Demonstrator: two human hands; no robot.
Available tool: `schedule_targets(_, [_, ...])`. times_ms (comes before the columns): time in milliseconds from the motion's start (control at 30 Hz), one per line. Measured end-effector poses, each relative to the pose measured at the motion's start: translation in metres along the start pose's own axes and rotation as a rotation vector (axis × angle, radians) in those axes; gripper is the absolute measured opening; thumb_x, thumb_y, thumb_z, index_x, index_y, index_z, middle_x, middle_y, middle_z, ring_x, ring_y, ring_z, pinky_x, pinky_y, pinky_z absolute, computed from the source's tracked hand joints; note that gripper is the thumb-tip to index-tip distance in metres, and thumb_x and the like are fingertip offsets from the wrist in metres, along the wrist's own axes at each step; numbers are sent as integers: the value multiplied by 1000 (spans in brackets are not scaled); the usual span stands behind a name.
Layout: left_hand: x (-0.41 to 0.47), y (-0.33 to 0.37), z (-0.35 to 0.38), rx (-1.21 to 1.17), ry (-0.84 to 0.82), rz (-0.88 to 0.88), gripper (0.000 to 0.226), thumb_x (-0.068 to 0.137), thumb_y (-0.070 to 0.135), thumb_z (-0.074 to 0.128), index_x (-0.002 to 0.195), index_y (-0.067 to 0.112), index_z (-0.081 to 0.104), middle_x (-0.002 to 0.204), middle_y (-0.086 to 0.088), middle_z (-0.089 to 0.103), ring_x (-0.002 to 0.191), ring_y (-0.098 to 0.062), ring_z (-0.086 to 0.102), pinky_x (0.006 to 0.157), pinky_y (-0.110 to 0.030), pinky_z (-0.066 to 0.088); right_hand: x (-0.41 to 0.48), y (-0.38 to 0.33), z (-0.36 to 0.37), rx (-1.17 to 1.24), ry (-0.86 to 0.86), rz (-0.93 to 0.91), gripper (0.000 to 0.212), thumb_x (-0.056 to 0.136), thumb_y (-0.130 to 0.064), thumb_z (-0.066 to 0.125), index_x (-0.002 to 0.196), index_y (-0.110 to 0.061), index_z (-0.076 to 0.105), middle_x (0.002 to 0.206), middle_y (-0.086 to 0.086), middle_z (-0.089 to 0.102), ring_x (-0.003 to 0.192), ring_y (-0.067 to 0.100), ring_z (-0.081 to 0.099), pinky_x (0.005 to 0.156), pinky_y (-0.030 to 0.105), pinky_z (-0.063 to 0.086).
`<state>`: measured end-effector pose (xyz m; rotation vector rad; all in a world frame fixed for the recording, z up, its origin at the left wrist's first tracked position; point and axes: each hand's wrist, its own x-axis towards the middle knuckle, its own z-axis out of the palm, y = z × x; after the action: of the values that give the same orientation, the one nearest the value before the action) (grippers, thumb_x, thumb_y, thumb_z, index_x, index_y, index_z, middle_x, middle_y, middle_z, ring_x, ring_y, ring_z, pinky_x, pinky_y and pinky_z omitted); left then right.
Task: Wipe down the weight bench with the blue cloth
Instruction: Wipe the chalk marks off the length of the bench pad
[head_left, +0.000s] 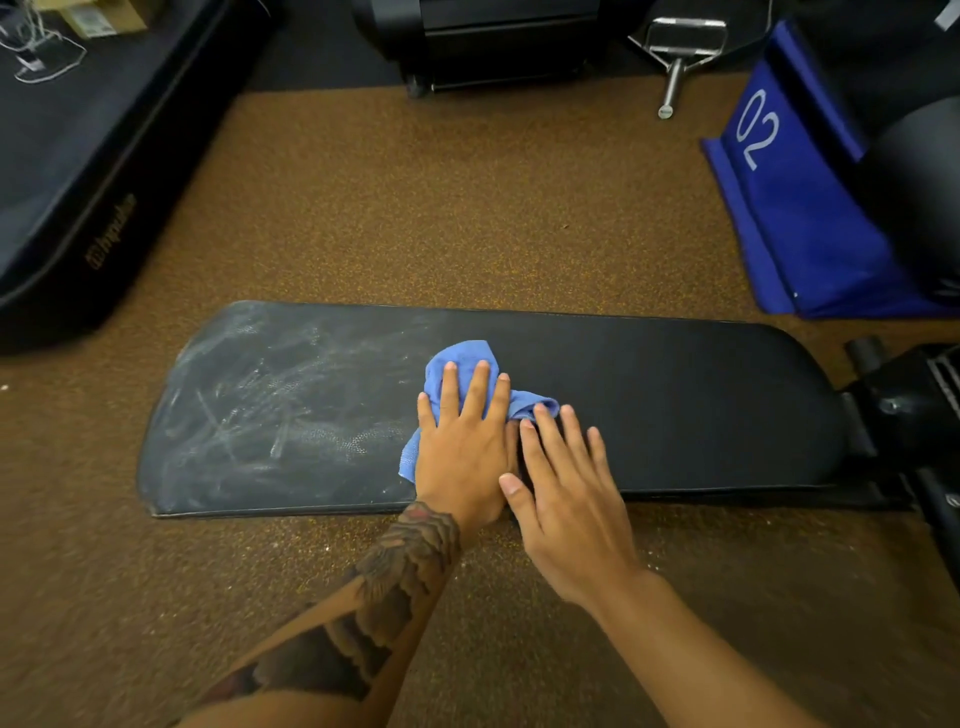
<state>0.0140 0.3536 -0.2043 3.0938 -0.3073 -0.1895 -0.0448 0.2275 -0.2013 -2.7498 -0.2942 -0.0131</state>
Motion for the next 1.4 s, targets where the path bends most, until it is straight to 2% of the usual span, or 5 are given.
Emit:
schedule_targets(367, [-26,-57,10,-196,139,4,80,72,0,68,143,-1,31,151,-21,31,141,-43,19,106,-58,35,-1,0,10,-143,-169,-186,73,98,-62,16,149,-10,25,160,1,11,147,31,-1,115,54,4])
schedule_targets(633, [-31,-44,18,-128,261,-52,60,77,2,51,136,-1,42,143,-22,43,136,-43,31,107,-61,24,-28,-5,19,-93,-128,-184,69,99,-55,26,148,-6,29,159,10,14,148,28,7,115,48,13])
schedule_targets(867, [49,-57,-7,-38,111,212,81,66,11,75,138,-3,40,144,-22,41,137,-42,32,111,-56,22,-35,-7,30,-119,-92,-182,69,99,-53,31,146,-3,32,157,13,21,147,30,12,115,49,17])
schedule_targets(1200, [97,-114,-22,11,143,224,87,72,4,72,144,0,24,150,-23,29,137,-44,26,108,-55,28,-36,-8,30,-152,-88,-159,69,100,-55,27,148,-5,27,158,12,19,147,27,11,115,48,16])
schedule_targets(1400, [5,-103,4,-254,207,216,54,92,13,36,144,-1,31,148,-20,37,140,-41,24,114,-51,17,-36,-7,28,-141,-101,-154,68,100,-54,30,148,-6,28,158,10,19,148,24,9,115,47,18])
